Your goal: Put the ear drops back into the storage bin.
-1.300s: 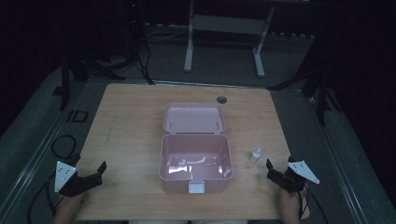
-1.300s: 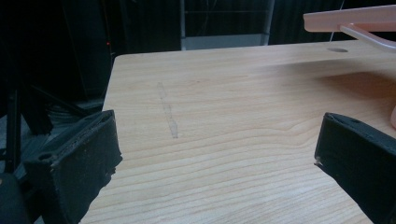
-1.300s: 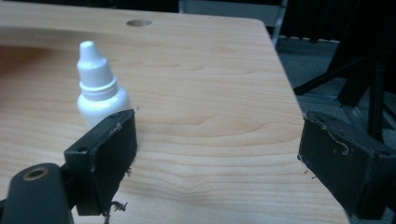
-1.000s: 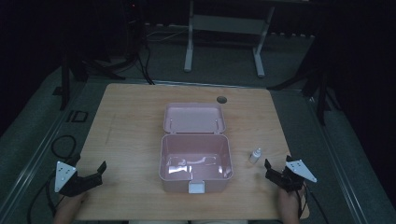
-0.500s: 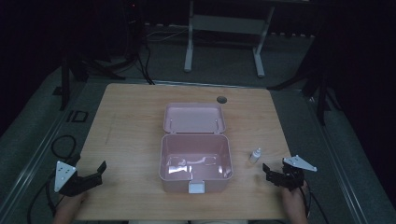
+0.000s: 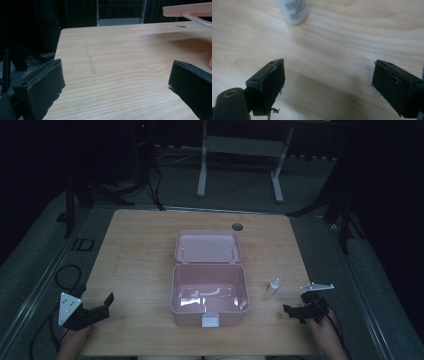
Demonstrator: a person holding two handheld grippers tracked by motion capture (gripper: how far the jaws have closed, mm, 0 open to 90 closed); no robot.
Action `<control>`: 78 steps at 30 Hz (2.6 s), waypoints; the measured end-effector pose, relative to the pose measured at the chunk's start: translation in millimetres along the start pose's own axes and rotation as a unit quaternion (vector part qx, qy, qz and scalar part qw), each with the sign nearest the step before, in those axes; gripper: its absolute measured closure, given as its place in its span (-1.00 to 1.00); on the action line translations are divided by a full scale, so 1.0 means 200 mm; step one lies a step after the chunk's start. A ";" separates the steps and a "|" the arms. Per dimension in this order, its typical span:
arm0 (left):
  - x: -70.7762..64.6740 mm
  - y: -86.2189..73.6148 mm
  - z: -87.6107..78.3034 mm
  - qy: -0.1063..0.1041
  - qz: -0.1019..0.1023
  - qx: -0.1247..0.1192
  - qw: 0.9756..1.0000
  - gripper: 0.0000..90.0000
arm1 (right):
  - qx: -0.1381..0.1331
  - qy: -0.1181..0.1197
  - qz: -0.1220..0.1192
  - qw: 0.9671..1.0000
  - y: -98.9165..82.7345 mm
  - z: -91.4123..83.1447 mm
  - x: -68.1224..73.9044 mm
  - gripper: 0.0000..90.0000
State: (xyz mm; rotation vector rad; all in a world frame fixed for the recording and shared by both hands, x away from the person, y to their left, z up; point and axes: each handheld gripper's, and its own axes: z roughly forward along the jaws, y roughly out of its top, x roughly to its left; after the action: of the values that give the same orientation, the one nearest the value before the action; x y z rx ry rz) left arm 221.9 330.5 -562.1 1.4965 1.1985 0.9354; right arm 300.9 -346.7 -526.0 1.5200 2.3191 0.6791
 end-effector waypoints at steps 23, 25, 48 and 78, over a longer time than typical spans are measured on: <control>0.00 0.00 0.00 0.000 0.001 -0.001 1.000 -0.99 | 0.193 0.035 -0.089 0.976 0.08 -0.04 0.11 -0.76; 0.00 0.00 0.00 -0.001 0.001 -0.002 1.000 -0.99 | 0.210 0.036 -0.101 0.972 0.09 -0.03 0.12 -0.76; 0.00 0.00 0.00 -0.001 0.001 0.000 1.000 -0.99 | 0.294 0.054 -0.127 0.946 0.27 -0.01 0.11 -0.75; 0.00 0.00 0.00 -0.004 0.002 0.001 1.000 -0.99 | 0.271 0.055 -0.117 0.954 0.62 0.18 0.12 -0.65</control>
State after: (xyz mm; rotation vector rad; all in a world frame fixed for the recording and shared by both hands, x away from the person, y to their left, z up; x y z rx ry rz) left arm 221.9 330.1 -562.0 1.5036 1.1912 0.9318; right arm 405.5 -275.4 -490.8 1.3859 2.8710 0.0614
